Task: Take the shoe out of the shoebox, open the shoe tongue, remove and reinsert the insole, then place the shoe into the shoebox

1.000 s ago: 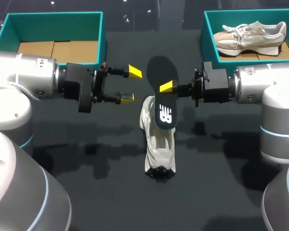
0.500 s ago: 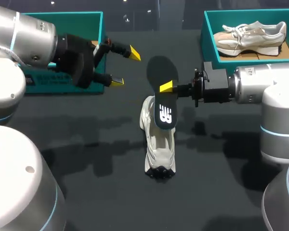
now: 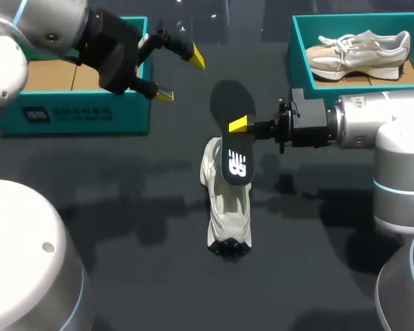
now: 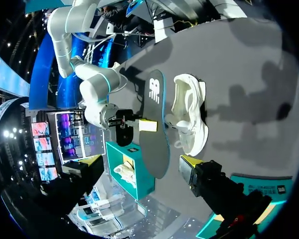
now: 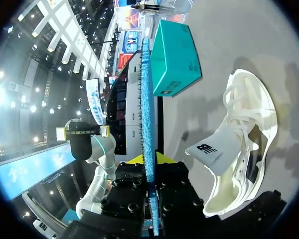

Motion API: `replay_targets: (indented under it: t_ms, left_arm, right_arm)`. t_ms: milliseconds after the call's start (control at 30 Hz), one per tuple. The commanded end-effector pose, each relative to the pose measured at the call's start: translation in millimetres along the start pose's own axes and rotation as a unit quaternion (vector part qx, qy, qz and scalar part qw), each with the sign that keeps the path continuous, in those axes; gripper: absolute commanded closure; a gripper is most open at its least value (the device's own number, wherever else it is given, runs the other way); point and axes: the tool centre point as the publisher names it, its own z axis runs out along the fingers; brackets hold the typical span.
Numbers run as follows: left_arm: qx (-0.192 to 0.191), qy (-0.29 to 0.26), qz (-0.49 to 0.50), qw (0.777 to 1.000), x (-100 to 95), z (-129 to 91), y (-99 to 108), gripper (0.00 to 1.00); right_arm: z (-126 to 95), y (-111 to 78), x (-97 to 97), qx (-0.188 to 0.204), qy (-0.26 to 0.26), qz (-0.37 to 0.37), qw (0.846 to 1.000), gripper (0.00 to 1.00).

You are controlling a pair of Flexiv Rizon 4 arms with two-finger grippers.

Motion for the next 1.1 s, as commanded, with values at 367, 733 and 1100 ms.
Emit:
replay_targets:
  t_ms: [367, 733, 1100]
  left_arm:
    - [0.092, 0.291, -0.018, 0.952, -38.3, 39.9, 44.6, 0.0]
    - [0.084, 0.386, -0.023, 0.918, -41.3, 55.4, 46.1, 0.0]
    - [0.086, 0.417, -0.022, 0.904, -38.0, 69.5, 40.2, 0.0]
  right_arm:
    - [1.4, -0.5, 0.4, 0.0, -0.002, 0.0, 1.0, 1.0]
    - [1.4, -0.5, 0.4, 0.0, -0.002, 0.0, 1.0, 1.0]
    - [1.4, -0.5, 0.4, 0.0, -0.002, 0.0, 1.0, 1.0]
